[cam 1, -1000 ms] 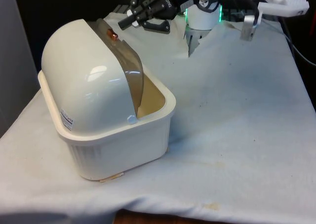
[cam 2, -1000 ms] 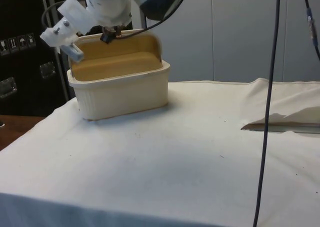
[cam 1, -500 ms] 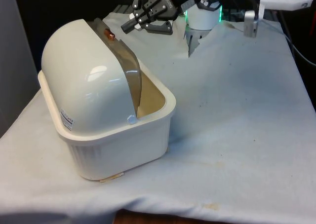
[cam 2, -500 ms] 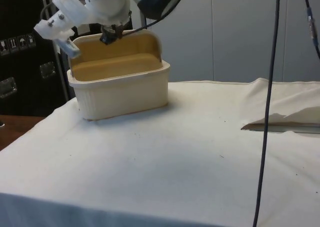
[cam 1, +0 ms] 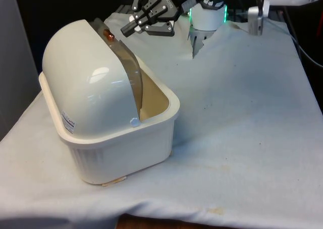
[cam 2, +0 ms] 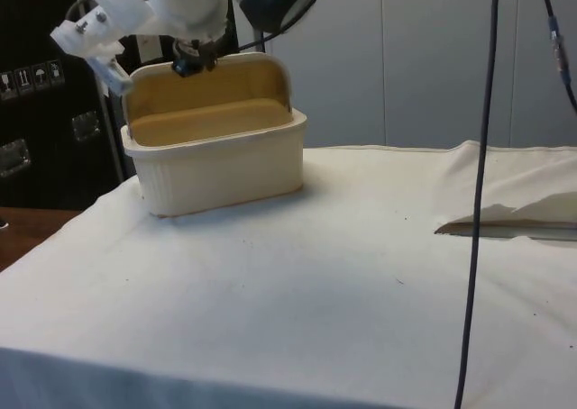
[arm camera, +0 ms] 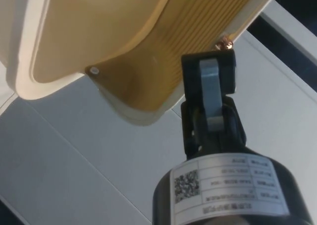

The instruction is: Open the lid, then close it.

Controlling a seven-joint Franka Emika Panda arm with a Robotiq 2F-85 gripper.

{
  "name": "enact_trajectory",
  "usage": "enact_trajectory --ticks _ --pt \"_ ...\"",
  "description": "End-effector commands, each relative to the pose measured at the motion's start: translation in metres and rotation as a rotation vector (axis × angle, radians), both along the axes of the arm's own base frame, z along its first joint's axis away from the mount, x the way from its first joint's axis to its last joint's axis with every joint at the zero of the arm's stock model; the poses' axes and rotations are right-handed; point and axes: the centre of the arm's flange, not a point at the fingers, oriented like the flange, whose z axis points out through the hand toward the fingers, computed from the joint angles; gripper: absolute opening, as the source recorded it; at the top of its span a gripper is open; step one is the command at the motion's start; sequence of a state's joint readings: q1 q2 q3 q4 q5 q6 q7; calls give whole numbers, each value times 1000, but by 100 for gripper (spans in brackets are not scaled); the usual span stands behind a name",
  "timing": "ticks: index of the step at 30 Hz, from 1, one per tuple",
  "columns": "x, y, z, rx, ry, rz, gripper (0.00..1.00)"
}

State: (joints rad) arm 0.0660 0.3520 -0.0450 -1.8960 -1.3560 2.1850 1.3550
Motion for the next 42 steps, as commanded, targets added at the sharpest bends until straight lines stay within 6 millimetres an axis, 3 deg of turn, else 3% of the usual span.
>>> enact_trajectory --ticks 1,12,36,42 --pt "0 -1 3 17 -12 1 0" --pt "0 -9 16 37 -67 -17 0" --pt "1 -14 18 88 -148 -52 0" --pt "-1 -16 29 90 -173 -45 0"
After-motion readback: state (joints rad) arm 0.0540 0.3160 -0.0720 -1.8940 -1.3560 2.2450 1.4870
